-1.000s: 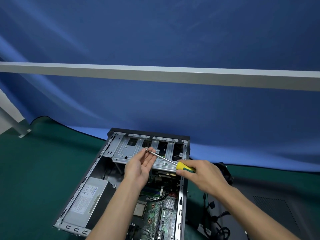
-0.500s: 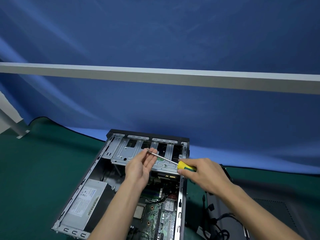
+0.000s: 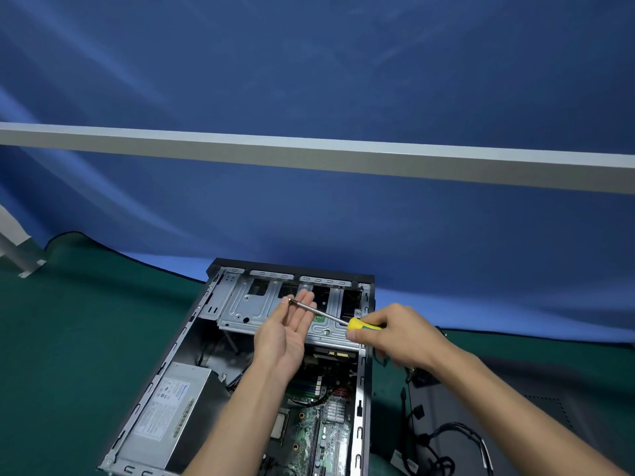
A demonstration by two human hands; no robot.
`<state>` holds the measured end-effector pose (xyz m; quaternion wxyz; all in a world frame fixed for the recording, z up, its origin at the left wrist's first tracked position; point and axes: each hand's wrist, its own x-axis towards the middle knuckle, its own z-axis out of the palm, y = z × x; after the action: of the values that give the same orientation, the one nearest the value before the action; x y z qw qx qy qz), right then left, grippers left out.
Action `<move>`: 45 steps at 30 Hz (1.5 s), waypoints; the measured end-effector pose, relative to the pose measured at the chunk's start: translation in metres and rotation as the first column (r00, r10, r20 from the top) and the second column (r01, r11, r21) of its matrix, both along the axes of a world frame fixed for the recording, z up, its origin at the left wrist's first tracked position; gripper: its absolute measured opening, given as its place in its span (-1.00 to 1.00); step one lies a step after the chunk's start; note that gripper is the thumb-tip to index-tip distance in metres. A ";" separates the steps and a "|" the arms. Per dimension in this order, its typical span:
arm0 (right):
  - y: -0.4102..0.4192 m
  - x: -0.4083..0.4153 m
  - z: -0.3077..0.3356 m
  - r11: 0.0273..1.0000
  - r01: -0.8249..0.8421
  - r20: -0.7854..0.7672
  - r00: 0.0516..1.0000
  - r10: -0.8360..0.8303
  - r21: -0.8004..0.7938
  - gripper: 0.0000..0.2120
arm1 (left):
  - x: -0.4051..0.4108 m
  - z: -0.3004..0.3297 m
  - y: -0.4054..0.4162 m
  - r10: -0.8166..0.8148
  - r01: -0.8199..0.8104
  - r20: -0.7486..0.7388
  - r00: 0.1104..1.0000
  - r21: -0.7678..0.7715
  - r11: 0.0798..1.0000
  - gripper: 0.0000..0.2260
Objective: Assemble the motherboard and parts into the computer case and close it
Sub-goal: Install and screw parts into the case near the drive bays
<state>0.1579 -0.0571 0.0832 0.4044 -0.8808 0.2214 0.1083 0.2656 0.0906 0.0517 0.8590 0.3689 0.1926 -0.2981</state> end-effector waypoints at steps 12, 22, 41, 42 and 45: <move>0.015 0.035 0.021 0.710 0.381 0.214 0.775 -0.594 0.593 -0.85 | 0.032 -0.016 0.012 0.054 -0.063 -0.180 0.982 -0.044 0.997 -0.76; 0.034 0.051 0.036 0.836 0.530 0.420 0.733 -0.535 0.140 -0.80 | 0.040 -0.025 0.012 -0.093 0.076 -0.287 0.953 -0.069 0.995 -0.72; 0.005 0.054 0.040 0.844 0.532 0.371 0.798 -0.475 -0.064 -0.83 | 0.016 -0.092 -0.003 -0.261 0.308 -0.180 0.948 0.326 0.894 -0.45; 0.003 0.056 0.039 0.850 0.523 0.364 0.806 -0.467 -0.067 -0.84 | 0.018 -0.095 -0.005 -0.264 0.309 -0.186 0.946 0.284 0.908 -0.46; -0.001 0.063 0.036 0.862 0.502 0.343 0.823 -0.453 -0.066 -0.84 | 0.021 -0.103 -0.007 -0.288 0.320 -0.162 0.944 0.231 0.919 -0.50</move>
<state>0.2212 -0.0580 0.1193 0.3795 -0.8310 0.3755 -0.1563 0.2864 0.0836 -0.0515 0.7340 0.4820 0.2229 -0.4233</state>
